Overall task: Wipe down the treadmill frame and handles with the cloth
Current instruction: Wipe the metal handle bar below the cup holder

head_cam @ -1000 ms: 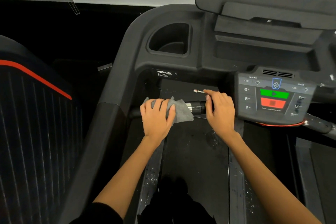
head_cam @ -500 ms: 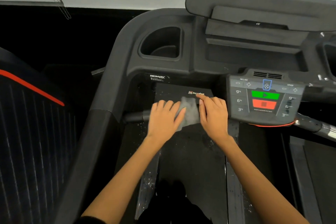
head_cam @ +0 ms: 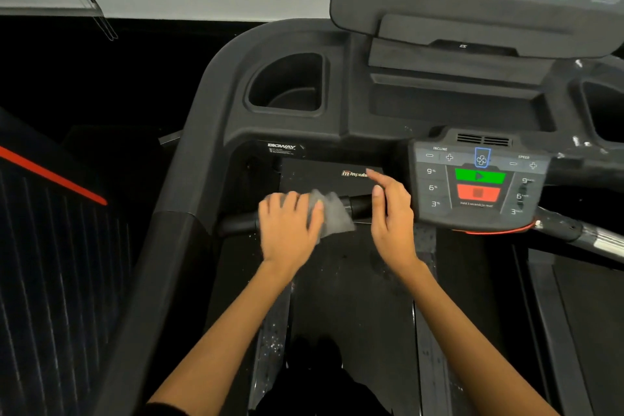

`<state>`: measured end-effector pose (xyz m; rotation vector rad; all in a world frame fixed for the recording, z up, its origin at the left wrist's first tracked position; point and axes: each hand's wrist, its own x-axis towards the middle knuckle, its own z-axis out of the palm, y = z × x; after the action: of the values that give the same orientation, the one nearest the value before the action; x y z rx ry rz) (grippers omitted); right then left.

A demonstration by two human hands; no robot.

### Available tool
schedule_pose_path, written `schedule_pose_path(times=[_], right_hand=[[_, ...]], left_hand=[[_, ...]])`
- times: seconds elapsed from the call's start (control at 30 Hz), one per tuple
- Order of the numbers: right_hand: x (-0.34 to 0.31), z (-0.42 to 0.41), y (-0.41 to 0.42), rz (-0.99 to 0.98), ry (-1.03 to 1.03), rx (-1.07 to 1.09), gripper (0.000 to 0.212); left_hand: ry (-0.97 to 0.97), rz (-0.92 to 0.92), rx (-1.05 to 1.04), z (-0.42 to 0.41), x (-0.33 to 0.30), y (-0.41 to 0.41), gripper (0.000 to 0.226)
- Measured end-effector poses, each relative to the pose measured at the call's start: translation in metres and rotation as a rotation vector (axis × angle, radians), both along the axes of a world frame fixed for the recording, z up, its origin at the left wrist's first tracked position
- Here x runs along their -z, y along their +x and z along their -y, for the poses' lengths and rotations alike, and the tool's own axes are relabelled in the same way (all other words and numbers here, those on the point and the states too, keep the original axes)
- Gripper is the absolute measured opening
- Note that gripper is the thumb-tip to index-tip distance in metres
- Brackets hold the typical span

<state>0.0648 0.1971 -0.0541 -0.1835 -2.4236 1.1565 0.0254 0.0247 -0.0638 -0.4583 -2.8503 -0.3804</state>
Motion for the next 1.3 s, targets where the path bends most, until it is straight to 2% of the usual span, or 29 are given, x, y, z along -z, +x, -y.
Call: schedule_pose_path(times=[0.17,0.27,0.33,0.47,0.57,0.67,0.73,0.83,0.93,1.03,1.07,1.17,1.23,1.3], right_hand=[[-0.007,-0.002,0.007,-0.046,-0.047,-0.043,0.029],[-0.005,0.002,0.017,-0.054,0.038,-0.024,0.033],[-0.002,0.004,0.023,-0.07,0.098,-0.01,0.038],[-0.002,0.008,0.031,-0.002,0.144,-0.069,0.048],[-0.004,0.017,0.03,0.055,0.146,-0.089,0.056],[-0.004,0.019,0.027,0.144,0.099,-0.079,0.059],[-0.003,0.017,0.026,0.166,0.166,-0.08,0.062],[-0.007,0.016,0.023,0.137,0.265,-0.094,0.071],[-0.007,0.013,0.021,0.142,0.227,-0.083,0.079],[-0.006,0.009,0.019,0.193,0.127,-0.064,0.074],[-0.005,0.006,0.018,0.181,0.139,-0.058,0.069],[-0.001,-0.001,0.015,0.11,0.225,-0.046,0.045],[0.0,-0.003,0.015,0.109,0.188,-0.053,0.037],[0.001,-0.003,0.017,0.112,0.148,-0.053,0.031]], left_hand=[[-0.062,-0.009,0.212,-0.064,-0.008,0.01,0.033],[-0.037,0.031,0.291,-0.087,-0.014,0.011,0.031],[0.165,0.09,0.371,-0.091,-0.016,0.008,0.026],[0.732,0.485,0.432,-0.08,-0.034,-0.008,0.022],[0.87,0.651,0.408,-0.073,-0.047,-0.02,0.034],[0.74,0.755,0.385,-0.068,-0.048,-0.028,0.039],[0.612,0.833,0.403,-0.064,-0.043,-0.034,0.046],[0.364,0.761,0.475,-0.051,-0.034,-0.04,0.061],[0.424,0.726,0.451,-0.03,-0.032,-0.04,0.08],[0.519,0.685,0.442,-0.014,-0.03,-0.037,0.071],[0.513,0.698,0.399,-0.011,-0.03,-0.036,0.068],[0.406,0.733,0.206,-0.01,-0.03,-0.034,0.079],[0.337,0.721,0.186,-0.009,-0.032,-0.032,0.068],[0.382,0.734,0.202,-0.008,-0.033,-0.034,0.05]])
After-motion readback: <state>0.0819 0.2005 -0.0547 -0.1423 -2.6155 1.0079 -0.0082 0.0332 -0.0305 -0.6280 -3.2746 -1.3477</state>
